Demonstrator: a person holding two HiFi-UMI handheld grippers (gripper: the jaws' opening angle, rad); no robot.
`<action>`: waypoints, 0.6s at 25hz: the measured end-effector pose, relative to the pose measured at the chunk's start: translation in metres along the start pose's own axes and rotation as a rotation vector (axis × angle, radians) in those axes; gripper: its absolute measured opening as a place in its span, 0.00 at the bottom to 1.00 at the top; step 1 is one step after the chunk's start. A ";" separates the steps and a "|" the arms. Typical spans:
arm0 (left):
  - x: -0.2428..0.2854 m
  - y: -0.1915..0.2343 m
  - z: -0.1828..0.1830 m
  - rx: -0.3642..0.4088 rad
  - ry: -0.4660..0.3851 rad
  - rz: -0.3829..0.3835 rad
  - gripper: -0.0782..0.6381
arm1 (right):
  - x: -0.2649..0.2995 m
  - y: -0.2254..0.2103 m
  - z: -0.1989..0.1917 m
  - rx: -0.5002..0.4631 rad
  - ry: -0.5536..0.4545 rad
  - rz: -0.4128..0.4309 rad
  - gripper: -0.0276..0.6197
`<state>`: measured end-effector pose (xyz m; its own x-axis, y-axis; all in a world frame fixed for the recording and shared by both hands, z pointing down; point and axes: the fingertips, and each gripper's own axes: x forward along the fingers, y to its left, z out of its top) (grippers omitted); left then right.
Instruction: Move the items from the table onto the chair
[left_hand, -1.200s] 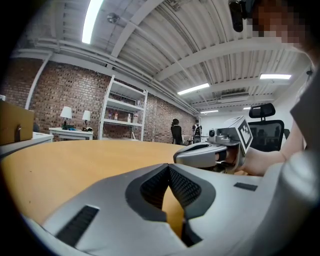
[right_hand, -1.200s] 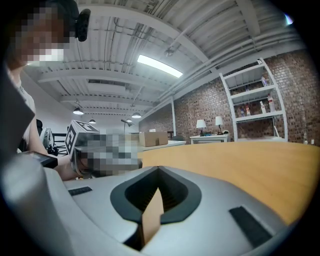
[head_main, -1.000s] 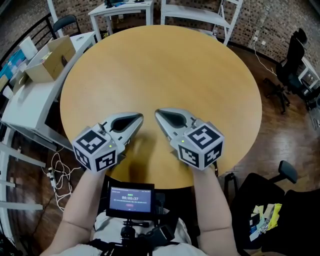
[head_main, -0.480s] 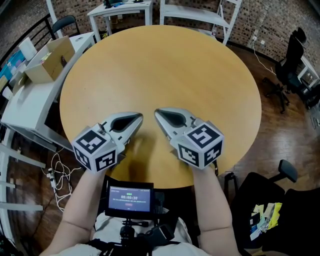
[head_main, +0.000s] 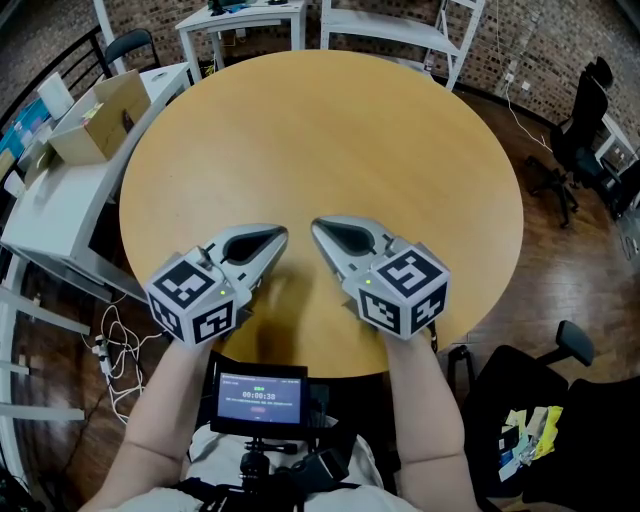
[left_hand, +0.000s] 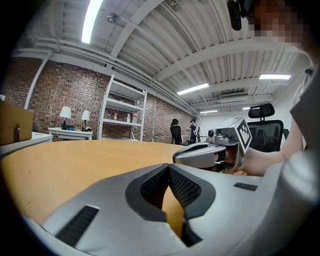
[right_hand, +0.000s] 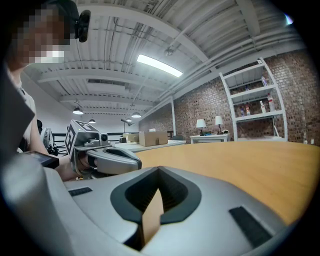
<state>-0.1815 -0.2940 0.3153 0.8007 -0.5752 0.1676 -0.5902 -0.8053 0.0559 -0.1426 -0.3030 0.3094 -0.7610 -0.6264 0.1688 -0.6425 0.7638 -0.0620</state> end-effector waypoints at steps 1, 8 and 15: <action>0.000 0.000 0.000 0.001 0.000 0.000 0.12 | 0.000 0.000 0.000 0.000 0.000 0.000 0.04; 0.000 -0.002 0.002 0.001 -0.002 0.001 0.12 | -0.003 0.000 0.002 0.000 -0.001 0.001 0.04; 0.001 0.000 0.003 0.007 -0.001 0.000 0.12 | 0.000 -0.001 0.002 -0.001 -0.004 -0.003 0.04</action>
<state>-0.1807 -0.2953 0.3127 0.8009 -0.5751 0.1666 -0.5893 -0.8065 0.0488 -0.1420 -0.3045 0.3076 -0.7596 -0.6290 0.1653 -0.6444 0.7623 -0.0602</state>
